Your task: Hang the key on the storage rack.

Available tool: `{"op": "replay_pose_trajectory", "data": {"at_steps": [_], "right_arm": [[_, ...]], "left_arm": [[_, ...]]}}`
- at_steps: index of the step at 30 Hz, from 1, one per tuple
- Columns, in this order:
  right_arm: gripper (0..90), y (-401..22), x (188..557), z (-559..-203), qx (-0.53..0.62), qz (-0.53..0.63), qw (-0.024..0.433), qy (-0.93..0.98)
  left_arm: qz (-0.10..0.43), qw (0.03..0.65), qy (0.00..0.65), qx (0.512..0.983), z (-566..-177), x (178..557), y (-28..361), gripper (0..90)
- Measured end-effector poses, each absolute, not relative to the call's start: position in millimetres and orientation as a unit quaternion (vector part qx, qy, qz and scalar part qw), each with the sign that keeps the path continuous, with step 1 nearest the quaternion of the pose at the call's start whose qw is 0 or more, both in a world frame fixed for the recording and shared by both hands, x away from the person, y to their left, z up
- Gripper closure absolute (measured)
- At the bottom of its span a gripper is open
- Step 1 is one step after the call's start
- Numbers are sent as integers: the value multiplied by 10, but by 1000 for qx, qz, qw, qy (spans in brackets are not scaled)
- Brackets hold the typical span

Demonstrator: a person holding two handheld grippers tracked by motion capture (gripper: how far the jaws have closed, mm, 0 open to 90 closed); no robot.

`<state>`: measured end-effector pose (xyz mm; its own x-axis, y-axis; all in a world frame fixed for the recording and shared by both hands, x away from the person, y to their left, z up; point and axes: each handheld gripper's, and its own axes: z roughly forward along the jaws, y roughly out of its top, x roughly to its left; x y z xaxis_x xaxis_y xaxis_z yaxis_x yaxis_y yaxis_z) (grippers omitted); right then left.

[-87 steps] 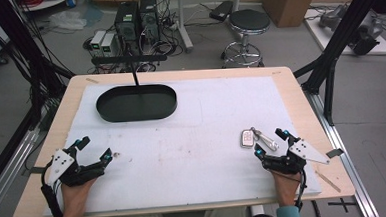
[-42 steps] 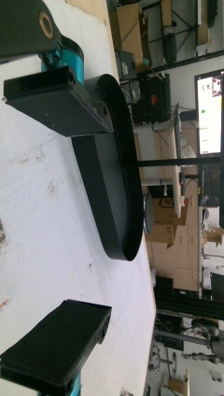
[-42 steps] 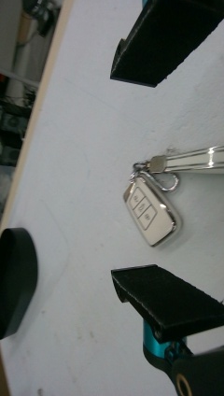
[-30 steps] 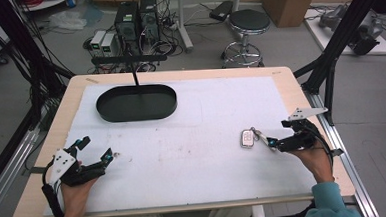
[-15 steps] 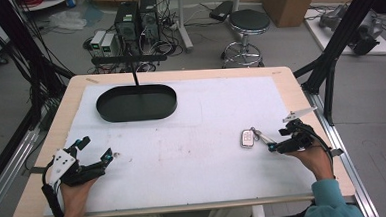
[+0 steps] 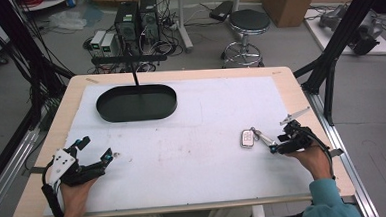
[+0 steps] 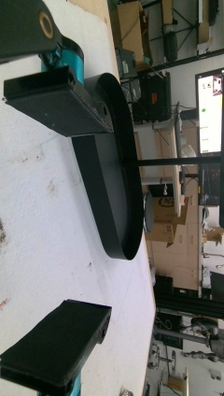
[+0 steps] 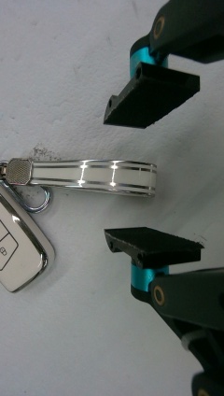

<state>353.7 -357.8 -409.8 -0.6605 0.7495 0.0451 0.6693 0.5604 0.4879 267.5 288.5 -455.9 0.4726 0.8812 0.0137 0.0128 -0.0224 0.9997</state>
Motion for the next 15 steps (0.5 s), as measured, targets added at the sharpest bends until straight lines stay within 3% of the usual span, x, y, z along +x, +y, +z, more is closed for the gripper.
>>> {"op": "replay_pose_trajectory", "data": {"at_steps": [15], "right_arm": [[554,-3614,3553,-4180,420,235,63,874]], "left_arm": [[364,597,362,617,-4559,2675,2883,113]]}}
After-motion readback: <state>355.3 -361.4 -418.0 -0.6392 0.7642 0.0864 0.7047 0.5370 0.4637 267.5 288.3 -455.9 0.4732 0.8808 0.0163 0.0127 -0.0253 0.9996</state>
